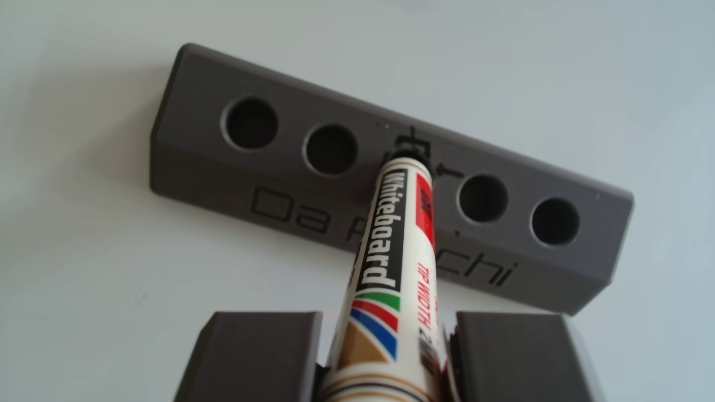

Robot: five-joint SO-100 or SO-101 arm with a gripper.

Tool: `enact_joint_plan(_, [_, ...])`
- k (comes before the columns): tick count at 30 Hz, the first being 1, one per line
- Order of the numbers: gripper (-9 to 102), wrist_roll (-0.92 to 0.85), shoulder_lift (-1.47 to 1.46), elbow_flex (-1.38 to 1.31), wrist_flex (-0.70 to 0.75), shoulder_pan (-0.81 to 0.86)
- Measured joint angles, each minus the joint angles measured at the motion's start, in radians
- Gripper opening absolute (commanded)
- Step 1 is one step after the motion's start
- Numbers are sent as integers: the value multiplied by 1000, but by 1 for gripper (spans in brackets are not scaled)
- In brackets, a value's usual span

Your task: Draw a face

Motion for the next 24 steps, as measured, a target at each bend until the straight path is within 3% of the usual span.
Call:
enact_joint_plan(6, [37, 0, 0, 0, 0, 0])
enact_joint_plan(11, [28, 0, 0, 0, 18, 0])
enact_joint_plan(24, [19, -21, 0, 0, 25, 0])
